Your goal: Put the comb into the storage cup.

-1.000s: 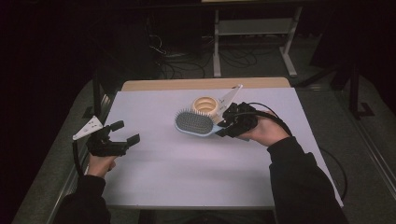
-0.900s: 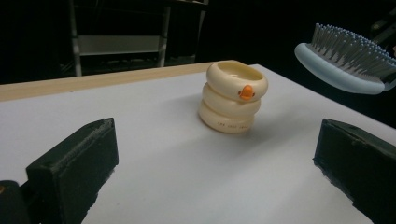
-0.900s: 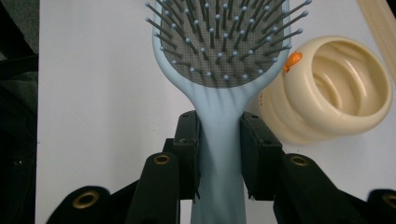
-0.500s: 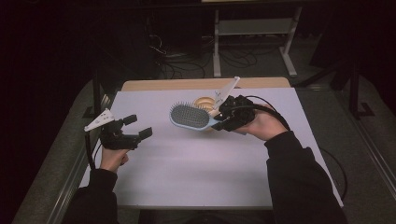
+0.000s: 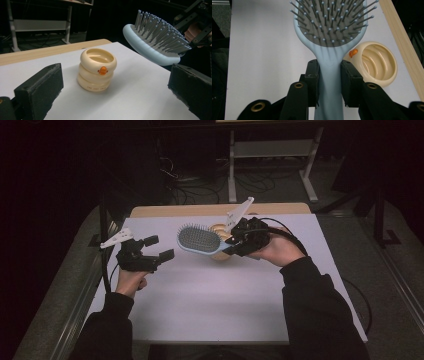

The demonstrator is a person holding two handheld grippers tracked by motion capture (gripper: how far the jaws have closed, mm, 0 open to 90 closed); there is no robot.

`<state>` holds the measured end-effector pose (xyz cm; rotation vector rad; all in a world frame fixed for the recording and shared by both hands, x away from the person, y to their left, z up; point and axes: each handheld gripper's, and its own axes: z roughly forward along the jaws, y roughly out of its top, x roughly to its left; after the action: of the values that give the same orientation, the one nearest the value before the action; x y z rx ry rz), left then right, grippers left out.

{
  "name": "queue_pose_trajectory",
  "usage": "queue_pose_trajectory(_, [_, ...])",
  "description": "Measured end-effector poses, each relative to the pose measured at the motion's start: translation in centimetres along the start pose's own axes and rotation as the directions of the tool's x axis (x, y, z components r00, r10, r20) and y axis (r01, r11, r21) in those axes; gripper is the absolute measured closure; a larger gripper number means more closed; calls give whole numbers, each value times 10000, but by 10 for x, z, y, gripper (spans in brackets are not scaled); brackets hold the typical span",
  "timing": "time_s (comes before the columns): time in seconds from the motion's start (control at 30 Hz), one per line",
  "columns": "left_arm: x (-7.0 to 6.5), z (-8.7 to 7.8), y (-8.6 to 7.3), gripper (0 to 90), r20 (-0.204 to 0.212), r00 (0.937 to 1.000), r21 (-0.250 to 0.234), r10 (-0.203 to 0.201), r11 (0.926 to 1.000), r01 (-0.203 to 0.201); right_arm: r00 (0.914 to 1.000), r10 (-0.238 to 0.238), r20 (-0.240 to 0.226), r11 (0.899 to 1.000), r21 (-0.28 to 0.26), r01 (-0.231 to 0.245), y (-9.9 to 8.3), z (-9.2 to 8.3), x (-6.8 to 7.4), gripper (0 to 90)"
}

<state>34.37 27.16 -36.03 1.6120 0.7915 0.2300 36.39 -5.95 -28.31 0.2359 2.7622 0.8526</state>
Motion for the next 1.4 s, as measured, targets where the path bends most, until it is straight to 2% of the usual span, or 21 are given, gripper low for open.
queue_pose_trajectory(0.17, [-4,10,5,0,336,9984,-75,-460,9989,463,10000,-38,63,10000,-1,38,2,0,-1,684])
queue_pose_trajectory(0.5, [-11,17,13,0,682,9963,-296,-516,9981,537,9999,-111,100,9999,-118,112,8,3,1,684])
queue_pose_trajectory(0.73, [-12,21,15,0,873,9925,-501,-854,9947,900,9998,-130,155,9998,-151,132,12,8,1,684])
queue_pose_trajectory(0.97, [-20,29,21,0,1016,9921,-527,-741,9954,797,9996,-111,250,9999,-126,114,14,11,0,684])
queue_pose_trajectory(1.03, [-22,32,23,2,1169,9893,-596,-872,9937,946,9995,-106,285,9997,-202,112,14,11,0,683])
queue_pose_trajectory(1.1, [-22,35,25,19,1432,9831,-684,-1137,9899,1245,9993,-70,380,9996,-260,80,15,9,0,683])
queue_pose_trajectory(1.23, [-26,39,26,53,1427,9834,-689,-1123,9900,1230,9987,-39,504,9994,-333,56,15,7,0,683])
queue_pose_trajectory(1.33, [-25,39,27,120,1274,9830,-961,-1319,9848,1445,9983,-6,588,9991,-426,31,14,6,-1,683])
queue_pose_trajectory(1.4, [-23,39,27,155,1346,9784,-1059,-1568,9795,1715,9978,4,669,9990,-452,26,14,5,-1,683])
